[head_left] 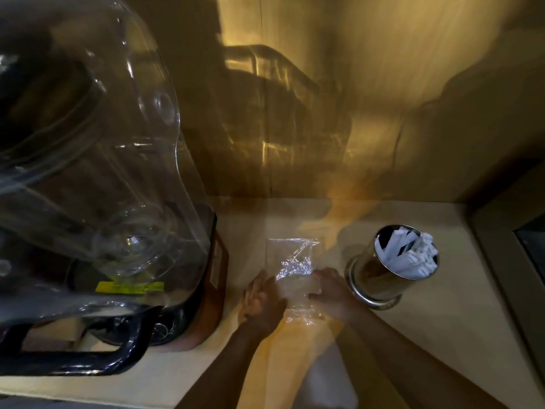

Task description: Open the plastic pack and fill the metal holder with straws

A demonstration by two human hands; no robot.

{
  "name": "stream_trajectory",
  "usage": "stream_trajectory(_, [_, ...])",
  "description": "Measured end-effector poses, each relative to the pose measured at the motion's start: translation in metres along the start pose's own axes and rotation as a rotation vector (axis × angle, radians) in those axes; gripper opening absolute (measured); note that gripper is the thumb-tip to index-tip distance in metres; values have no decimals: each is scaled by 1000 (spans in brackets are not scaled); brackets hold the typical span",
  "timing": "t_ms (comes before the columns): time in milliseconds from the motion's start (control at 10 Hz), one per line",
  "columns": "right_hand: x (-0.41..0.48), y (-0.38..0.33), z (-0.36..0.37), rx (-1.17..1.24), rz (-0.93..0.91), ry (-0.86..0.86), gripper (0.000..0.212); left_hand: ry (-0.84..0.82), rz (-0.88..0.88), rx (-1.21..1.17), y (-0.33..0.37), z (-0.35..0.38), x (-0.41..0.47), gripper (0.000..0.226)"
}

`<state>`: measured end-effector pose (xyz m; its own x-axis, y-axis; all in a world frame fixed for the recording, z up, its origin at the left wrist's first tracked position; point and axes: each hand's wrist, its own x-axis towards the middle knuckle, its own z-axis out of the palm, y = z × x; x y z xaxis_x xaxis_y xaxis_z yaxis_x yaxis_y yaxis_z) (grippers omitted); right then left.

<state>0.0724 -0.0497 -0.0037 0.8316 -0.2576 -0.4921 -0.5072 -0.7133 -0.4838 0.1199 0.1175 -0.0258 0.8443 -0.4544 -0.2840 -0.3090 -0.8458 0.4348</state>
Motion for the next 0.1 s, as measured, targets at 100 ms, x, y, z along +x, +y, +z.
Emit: stream_trajectory(100, [2,-8,-8,-50,-25,56,59,77,4,-15,8,-11,8,64])
